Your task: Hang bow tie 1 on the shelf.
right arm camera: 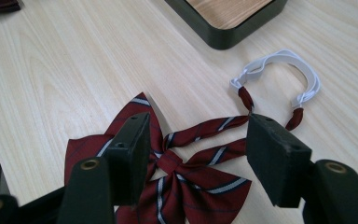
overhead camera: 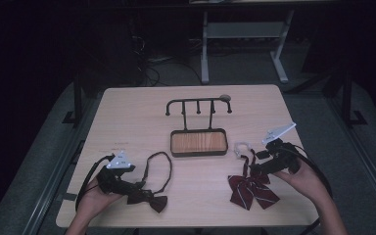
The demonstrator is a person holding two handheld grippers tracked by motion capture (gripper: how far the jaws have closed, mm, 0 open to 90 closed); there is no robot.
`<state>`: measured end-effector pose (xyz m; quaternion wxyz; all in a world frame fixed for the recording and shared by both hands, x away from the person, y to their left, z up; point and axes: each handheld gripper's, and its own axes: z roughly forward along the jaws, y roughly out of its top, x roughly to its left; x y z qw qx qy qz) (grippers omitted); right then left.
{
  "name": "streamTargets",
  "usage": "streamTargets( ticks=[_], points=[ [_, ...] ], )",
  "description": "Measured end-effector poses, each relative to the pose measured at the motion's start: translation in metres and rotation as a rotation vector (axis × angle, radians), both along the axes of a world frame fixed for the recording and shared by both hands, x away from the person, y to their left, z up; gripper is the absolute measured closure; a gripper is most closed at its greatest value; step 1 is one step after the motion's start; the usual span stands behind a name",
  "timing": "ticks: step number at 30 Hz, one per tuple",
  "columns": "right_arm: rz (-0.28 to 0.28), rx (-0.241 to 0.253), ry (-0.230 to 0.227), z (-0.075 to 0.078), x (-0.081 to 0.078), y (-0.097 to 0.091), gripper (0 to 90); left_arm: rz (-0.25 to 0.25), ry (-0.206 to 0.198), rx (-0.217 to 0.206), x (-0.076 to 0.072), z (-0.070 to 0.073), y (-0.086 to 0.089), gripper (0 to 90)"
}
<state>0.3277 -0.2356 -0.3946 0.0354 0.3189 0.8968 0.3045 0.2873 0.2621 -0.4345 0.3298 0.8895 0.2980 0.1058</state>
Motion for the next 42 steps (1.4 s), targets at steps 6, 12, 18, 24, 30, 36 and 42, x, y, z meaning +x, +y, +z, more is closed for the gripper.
streamTargets(
  ticks=[6,12,18,24,30,36,42],
  points=[
    [0.009,-0.015,-0.003,0.003,0.007,0.004,40.6,-0.001,0.001,-0.001,0.0,0.0,0.0,27.6],
    [0.011,-0.029,-0.009,0.007,0.011,0.007,40.8,-0.001,0.001,-0.002,0.0,0.0,0.0,27.6],
    [0.007,-0.042,0.0,0.011,0.014,0.012,41.5,-0.001,-0.004,-0.007,0.001,0.0,0.0,27.6],
    [0.015,-0.06,0.004,0.011,0.018,0.015,41.9,-0.004,-0.003,-0.005,0.001,0.0,0.0,27.6],
    [0.011,-0.074,0.019,0.01,0.023,0.017,41.9,-0.006,0.001,-0.003,0.001,0.0,0.0,27.5],
    [0.006,-0.088,0.032,0.007,0.028,0.016,42.9,-0.007,0.003,-0.001,0.001,0.0,0.0,27.5],
    [-0.009,-0.102,0.046,0.002,0.035,0.014,43.5,-0.008,0.004,0.0,0.001,-0.001,-0.001,27.6]
  ],
)
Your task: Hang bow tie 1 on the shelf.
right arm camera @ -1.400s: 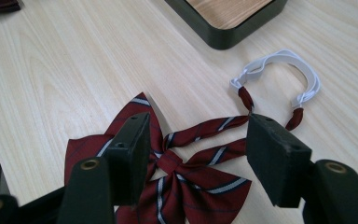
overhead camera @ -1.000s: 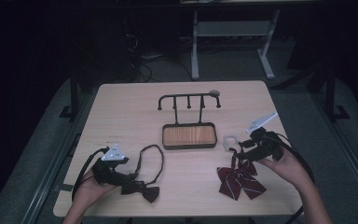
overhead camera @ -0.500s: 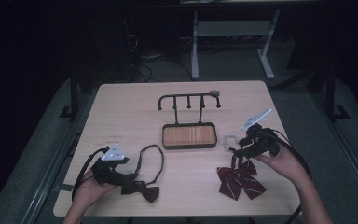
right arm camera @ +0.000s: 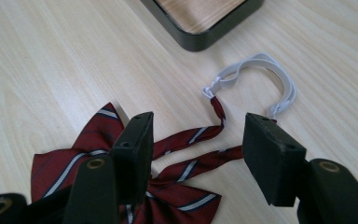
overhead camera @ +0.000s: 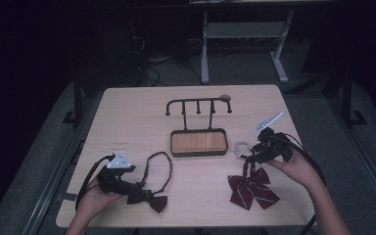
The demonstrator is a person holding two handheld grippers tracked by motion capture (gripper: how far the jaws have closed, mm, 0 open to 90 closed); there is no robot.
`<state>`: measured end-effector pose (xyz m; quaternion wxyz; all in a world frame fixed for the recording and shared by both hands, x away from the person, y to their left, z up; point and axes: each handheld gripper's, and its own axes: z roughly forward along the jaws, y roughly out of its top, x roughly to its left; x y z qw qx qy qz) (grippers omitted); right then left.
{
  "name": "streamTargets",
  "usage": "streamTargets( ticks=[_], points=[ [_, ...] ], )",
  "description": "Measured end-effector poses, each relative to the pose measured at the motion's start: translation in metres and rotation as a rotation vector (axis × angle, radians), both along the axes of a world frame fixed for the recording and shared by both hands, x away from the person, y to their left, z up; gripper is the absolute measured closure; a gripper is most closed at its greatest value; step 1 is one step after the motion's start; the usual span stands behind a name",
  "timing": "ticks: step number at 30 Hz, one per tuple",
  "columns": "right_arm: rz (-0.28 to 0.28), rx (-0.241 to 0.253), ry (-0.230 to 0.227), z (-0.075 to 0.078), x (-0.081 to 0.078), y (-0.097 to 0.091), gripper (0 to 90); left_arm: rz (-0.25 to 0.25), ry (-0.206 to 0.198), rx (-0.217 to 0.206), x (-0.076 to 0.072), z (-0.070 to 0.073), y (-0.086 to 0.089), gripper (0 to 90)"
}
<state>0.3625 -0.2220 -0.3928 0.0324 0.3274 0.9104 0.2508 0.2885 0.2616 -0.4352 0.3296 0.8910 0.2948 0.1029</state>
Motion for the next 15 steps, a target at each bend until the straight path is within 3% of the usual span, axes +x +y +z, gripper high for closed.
streamTargets(
  ticks=[15],
  points=[
    [-0.053,-0.036,0.044,-0.013,0.018,-0.005,46.9,-0.005,0.003,0.005,0.0,0.0,0.0,27.6]
  ],
)
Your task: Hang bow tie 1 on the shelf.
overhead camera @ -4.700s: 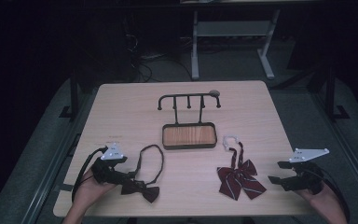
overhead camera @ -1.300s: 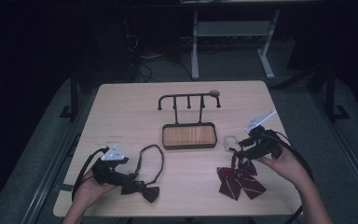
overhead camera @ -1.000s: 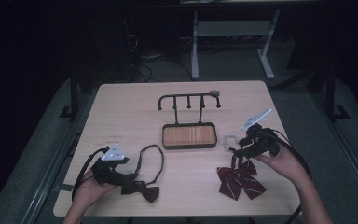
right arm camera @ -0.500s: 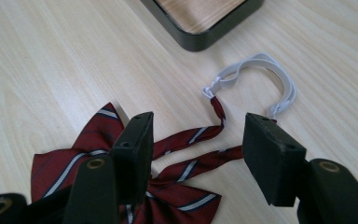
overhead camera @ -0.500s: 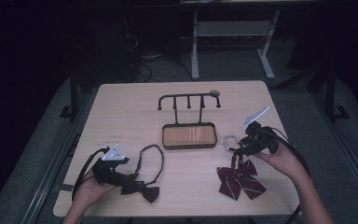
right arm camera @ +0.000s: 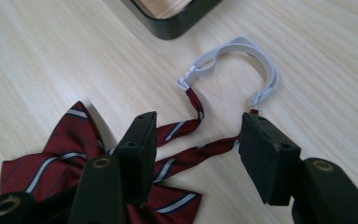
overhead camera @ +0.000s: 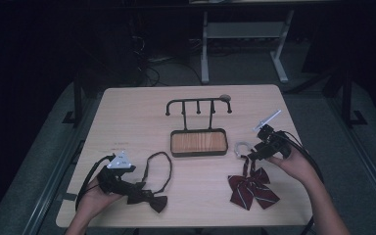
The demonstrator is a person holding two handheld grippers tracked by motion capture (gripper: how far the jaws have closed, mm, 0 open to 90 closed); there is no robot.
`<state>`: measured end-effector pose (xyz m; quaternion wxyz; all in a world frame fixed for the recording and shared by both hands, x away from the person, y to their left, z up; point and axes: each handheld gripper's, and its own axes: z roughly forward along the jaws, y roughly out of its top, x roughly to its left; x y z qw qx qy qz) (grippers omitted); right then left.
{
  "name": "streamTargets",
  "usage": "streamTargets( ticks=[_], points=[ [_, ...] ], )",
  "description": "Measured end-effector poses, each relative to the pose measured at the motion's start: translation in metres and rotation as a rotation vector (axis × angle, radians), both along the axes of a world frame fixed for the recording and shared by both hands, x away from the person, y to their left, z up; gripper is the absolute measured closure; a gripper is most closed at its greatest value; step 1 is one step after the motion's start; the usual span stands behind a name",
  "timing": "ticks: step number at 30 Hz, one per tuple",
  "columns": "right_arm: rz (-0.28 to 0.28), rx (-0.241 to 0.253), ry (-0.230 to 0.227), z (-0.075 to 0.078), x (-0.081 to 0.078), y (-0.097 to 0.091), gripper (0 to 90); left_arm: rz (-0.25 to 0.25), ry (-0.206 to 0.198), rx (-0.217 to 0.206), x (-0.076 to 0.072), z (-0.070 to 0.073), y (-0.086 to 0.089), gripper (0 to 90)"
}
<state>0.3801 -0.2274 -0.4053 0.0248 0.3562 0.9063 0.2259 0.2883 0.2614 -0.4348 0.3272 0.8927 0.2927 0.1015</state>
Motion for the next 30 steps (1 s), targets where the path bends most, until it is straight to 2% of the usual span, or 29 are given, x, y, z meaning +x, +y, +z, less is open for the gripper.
streamTargets(
  ticks=[4,9,16,30],
  points=[
    [-0.016,-0.007,0.0,-0.002,0.005,-0.002,48.2,0.001,0.001,-0.001,0.0,0.0,0.0,27.6],
    [-0.063,0.003,0.02,-0.007,0.017,-0.005,50.5,0.001,0.007,-0.001,0.0,-0.001,0.0,27.6],
    [-0.076,-0.025,0.044,-0.016,0.025,-0.001,50.8,-0.005,0.005,0.001,0.0,-0.001,-0.001,27.6],
    [-0.103,-0.072,0.055,-0.026,0.034,0.004,55.1,-0.006,0.006,-0.001,0.0,0.0,-0.001,27.6]
  ],
)
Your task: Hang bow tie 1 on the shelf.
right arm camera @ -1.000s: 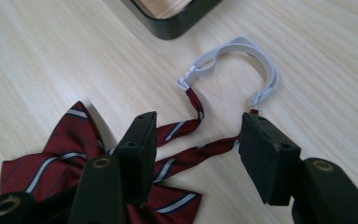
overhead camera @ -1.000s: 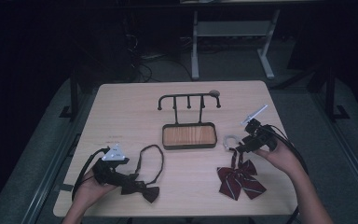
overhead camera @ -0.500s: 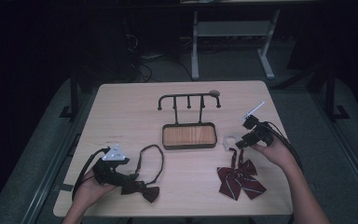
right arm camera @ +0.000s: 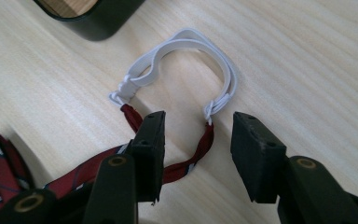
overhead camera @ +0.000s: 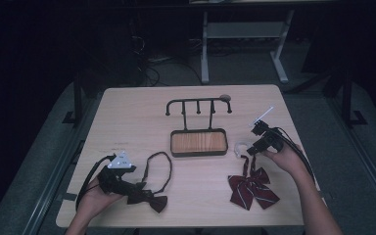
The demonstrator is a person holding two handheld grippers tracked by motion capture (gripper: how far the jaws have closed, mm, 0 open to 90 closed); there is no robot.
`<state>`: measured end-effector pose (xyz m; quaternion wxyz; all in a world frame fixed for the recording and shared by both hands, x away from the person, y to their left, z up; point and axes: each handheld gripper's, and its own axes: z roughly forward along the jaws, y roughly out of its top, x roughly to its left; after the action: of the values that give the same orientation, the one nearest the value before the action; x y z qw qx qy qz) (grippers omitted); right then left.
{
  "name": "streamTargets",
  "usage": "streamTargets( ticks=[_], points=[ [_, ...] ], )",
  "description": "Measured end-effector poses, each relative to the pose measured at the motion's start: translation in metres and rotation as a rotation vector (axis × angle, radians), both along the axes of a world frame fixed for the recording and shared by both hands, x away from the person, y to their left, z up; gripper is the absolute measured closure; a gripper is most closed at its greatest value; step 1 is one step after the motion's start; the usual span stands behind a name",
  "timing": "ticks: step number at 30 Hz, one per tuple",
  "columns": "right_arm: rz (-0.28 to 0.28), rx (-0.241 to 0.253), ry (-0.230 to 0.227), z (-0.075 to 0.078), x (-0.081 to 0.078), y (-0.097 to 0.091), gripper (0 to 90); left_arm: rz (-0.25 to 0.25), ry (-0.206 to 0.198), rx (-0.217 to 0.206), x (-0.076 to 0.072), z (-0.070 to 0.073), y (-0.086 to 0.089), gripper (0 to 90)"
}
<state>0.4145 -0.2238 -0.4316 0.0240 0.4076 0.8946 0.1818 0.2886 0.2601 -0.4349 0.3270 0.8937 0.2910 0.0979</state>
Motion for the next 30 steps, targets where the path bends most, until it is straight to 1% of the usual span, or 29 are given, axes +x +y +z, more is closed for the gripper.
streamTargets(
  ticks=[2,5,7,15,17,20,24,25,26,30],
  points=[
    [-0.003,-0.014,-0.001,-0.002,0.001,0.002,56.4,-0.001,-0.001,0.0,0.0,0.0,0.0,27.6],
    [-0.008,-0.021,0.003,-0.003,0.002,0.002,57.3,-0.002,-0.002,-0.001,0.0,0.0,0.0,27.5],
    [-0.005,-0.029,0.007,-0.005,0.003,0.003,60.3,-0.002,-0.002,-0.001,0.0,0.0,0.0,27.6],
    [0.001,-0.067,0.015,-0.01,0.005,0.006,67.1,-0.004,-0.001,-0.002,0.0,0.0,0.0,27.6],
    [-0.002,-0.079,0.01,-0.011,0.005,0.008,69.3,-0.004,-0.001,-0.003,0.0,0.0,0.0,27.6],
    [-0.001,-0.081,0.009,-0.011,0.006,0.008,71.5,-0.004,-0.001,-0.003,0.0,0.0,0.0,27.6],
    [0.0,-0.095,0.0,-0.011,0.005,0.01,79.0,-0.005,0.0,-0.003,0.0,0.001,0.0,27.6],
    [0.0,-0.095,0.0,-0.011,0.005,0.01,79.0,-0.005,0.0,-0.003,0.0,0.001,0.0,27.6],
    [-0.004,-0.099,0.003,-0.011,0.005,0.01,82.7,-0.005,0.0,-0.003,0.0,0.001,0.0,27.6],
    [-0.001,-0.103,0.007,-0.011,0.005,0.009,86.1,-0.006,0.0,-0.001,0.0,0.001,0.0,27.6]
  ],
)
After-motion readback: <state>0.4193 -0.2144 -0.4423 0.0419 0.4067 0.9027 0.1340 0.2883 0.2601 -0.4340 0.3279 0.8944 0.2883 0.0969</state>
